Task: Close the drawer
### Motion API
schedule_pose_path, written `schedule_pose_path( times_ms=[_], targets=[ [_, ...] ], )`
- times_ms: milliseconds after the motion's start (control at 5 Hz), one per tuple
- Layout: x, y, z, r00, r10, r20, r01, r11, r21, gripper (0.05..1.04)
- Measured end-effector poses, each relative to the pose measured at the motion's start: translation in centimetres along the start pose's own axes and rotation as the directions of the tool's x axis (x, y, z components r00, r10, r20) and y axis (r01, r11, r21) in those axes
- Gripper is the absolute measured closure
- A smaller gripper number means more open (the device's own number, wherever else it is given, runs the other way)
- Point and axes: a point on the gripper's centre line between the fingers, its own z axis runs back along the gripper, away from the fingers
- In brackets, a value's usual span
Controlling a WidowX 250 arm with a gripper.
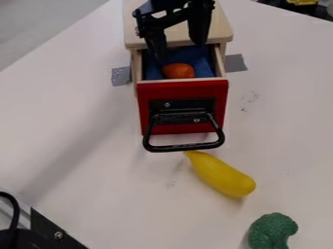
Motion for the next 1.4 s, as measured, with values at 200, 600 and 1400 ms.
schedule_pose_path(
  times_ms=[200, 600, 1400],
  targets=[
    [-0.2, 0.4, -1.0, 1.0, 0.001, -0.019, -0.001, 1.0, 0.03, 0.083],
    [-5.5, 2.6, 0.3, 0.989, -0.142, -0.028, 0.143, 0.989, 0.043, 0.083],
    [-5.5, 3.3, -4.7, 0.978, -0.206, 0.019, 0.204, 0.976, 0.08, 0.083]
  ],
)
